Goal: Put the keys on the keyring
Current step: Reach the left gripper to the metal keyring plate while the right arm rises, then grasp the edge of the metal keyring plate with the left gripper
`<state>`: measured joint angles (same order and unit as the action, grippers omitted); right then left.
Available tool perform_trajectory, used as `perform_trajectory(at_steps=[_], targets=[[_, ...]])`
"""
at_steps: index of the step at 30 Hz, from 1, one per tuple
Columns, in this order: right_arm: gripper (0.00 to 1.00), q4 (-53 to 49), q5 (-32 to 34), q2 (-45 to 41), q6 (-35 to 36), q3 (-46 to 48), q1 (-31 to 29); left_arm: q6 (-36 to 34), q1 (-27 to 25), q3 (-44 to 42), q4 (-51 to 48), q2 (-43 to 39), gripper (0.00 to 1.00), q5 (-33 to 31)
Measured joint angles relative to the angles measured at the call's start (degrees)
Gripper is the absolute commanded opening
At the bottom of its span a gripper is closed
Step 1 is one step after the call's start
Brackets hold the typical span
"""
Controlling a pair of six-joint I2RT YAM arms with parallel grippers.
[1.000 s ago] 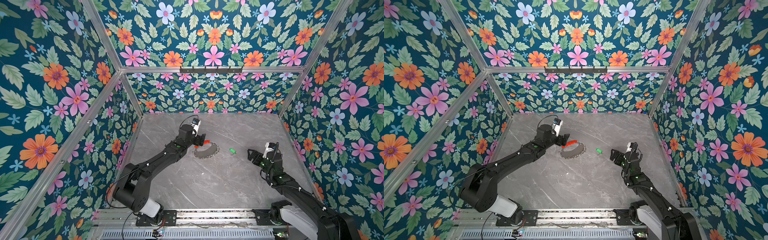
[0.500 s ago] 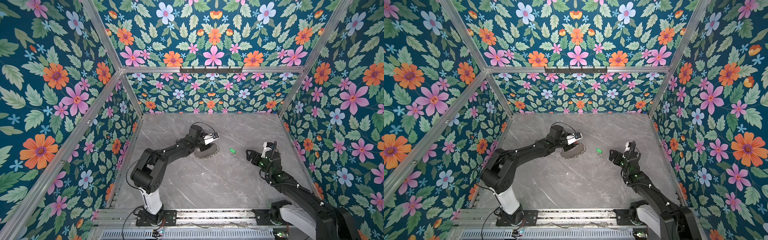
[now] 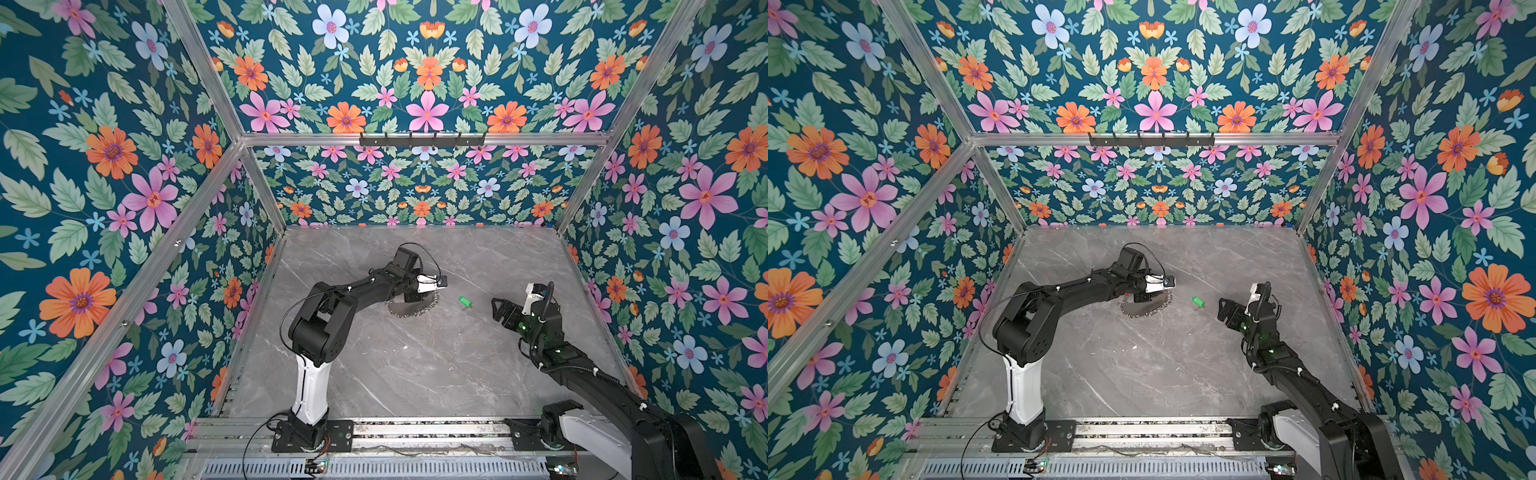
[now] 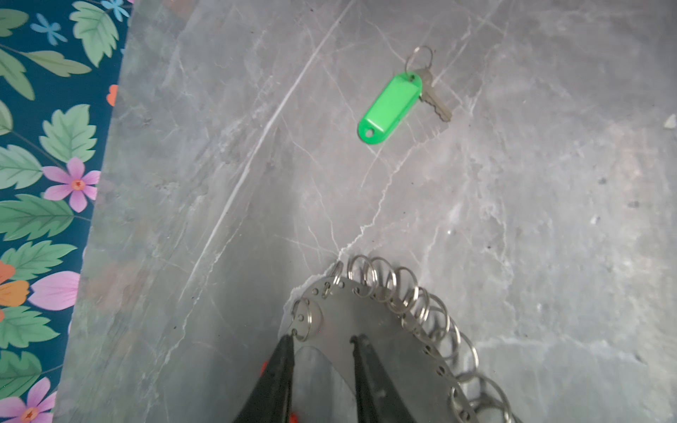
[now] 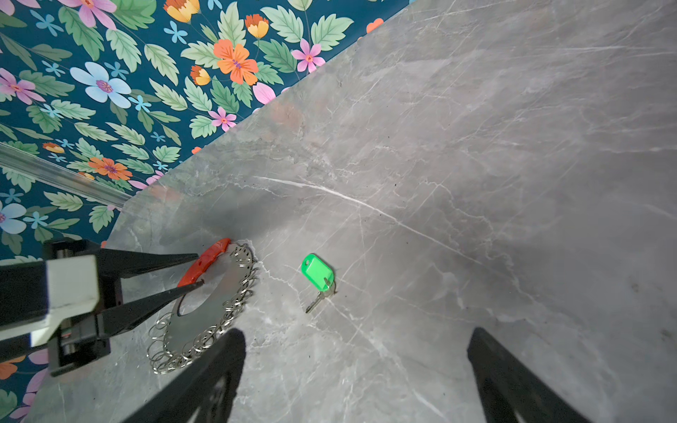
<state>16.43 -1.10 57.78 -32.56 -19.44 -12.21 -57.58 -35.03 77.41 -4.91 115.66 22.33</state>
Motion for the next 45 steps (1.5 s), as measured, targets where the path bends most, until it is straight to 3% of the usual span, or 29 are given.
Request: perform_trajectory(at_steps=[27, 40, 43, 45], targets=[[0.94, 0.09, -1.31, -2.08, 0.26, -0.2, 0.02, -2.32, -1.7, 8.15, -2.8, 7.52, 0.3, -3.02], [0.94, 0.07, -1.27, -2.8, 0.46, -0.2, 0.0, -2.75, -1.84, 8.46, -3.69, 8.94, 0.09, -4.15], [0.94, 0.07, -1.25, -2.99, 0.96, -0.15, 0.0, -2.86, -1.84, 8.46, -3.69, 9.05, 0.0, -4.28], [0.94, 0.07, -1.25, -3.02, 1.03, -0.07, 0.0, -3.17, -1.86, 8.46, -3.48, 9.18, 0.0, -4.39]])
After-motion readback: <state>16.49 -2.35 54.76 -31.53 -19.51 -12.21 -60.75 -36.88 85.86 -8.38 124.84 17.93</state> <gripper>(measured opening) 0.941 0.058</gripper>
